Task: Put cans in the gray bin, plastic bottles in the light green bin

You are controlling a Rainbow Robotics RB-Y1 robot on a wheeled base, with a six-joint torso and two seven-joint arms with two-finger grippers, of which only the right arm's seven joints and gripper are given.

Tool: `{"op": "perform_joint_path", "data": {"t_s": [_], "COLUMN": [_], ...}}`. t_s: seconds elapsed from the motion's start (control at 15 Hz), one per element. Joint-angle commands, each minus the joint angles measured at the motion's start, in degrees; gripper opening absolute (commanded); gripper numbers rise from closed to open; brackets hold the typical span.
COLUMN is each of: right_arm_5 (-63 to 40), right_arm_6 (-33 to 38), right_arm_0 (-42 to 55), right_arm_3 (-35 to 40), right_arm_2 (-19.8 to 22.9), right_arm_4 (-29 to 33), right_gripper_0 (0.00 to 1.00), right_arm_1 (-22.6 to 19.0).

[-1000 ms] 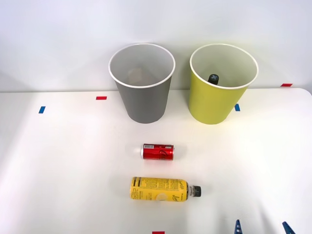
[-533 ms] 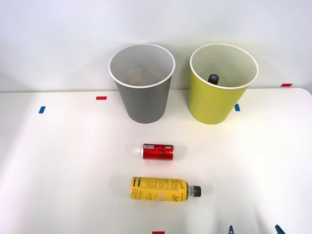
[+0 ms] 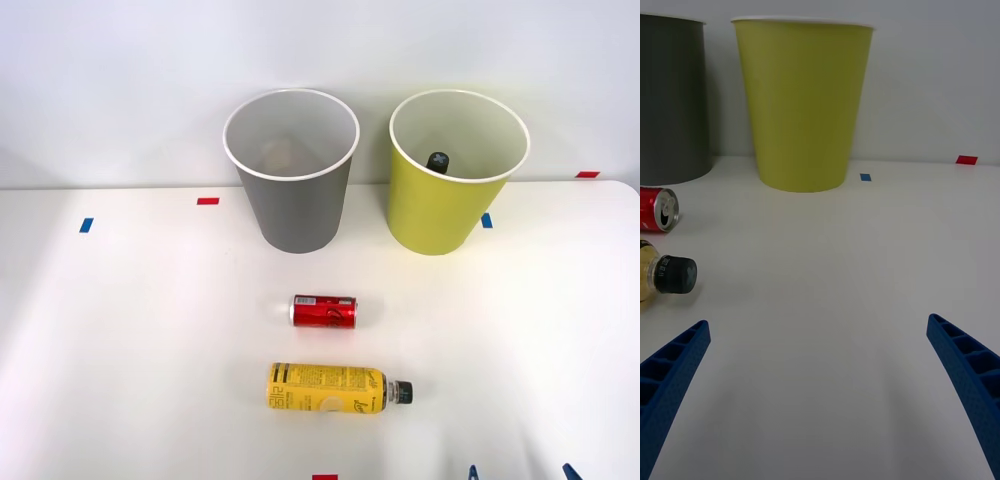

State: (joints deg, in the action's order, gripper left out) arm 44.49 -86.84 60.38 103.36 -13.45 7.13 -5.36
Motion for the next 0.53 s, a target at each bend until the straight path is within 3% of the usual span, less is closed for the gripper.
{"op": "perform_joint_path", "data": {"t_s": [0.07, 0.53], "right_arm_5": [0.0, 0.0], "right_arm_6": [0.0, 0.0], "right_arm_0": [0.0, 0.0], "right_arm_3": [0.0, 0.0], "right_arm_2": [0.0, 0.0], "right_arm_4": [0.0, 0.0], "right_gripper_0": [1.00, 1.00], "right_arm_1": [0.0, 0.0]}}
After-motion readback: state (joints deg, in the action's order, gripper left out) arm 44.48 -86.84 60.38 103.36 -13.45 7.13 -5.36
